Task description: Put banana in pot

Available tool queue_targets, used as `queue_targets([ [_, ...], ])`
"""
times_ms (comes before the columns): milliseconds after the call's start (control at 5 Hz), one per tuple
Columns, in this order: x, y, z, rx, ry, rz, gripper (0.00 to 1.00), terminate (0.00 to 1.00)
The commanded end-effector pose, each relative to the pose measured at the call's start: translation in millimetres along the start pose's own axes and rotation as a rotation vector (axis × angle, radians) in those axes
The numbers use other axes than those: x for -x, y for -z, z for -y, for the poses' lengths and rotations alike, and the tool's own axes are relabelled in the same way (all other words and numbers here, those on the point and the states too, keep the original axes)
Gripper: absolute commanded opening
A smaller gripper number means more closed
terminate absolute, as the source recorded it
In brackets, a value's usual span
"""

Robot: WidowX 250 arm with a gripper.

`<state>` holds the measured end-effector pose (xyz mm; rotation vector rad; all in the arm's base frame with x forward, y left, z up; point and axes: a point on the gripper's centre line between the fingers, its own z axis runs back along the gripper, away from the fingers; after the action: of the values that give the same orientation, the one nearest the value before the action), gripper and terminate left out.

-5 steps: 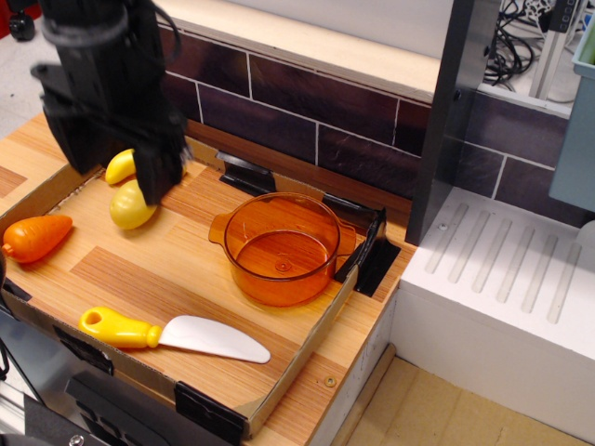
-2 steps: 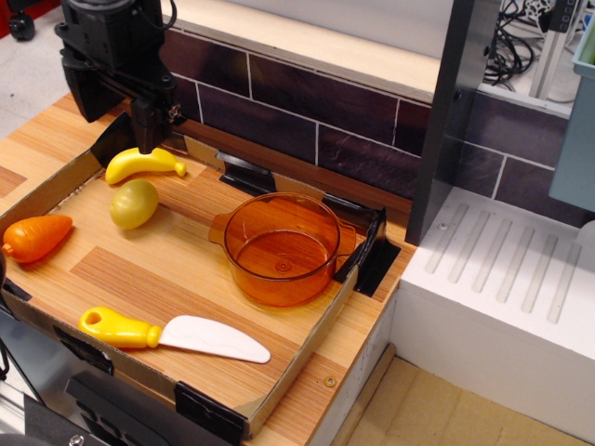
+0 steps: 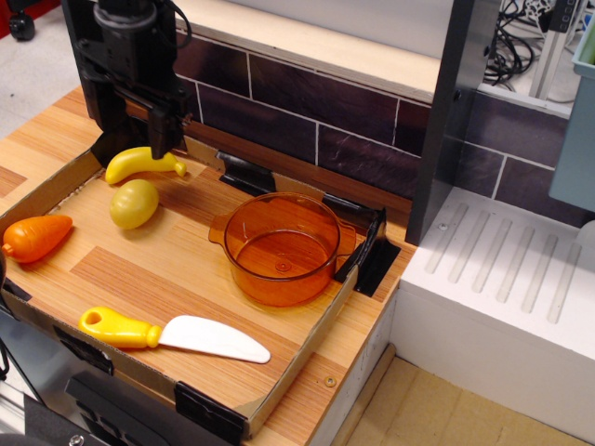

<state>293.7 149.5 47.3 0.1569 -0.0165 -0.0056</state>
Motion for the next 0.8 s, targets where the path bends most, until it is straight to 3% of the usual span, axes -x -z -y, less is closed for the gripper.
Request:
queue_targets([
  [0, -10.6, 19.0, -9.8, -0.075, 0.048, 0.006, 1.00, 0.00],
  [600, -9.1, 35.7, -17.4, -0.119, 0.096, 0.049, 1.00, 0.00],
])
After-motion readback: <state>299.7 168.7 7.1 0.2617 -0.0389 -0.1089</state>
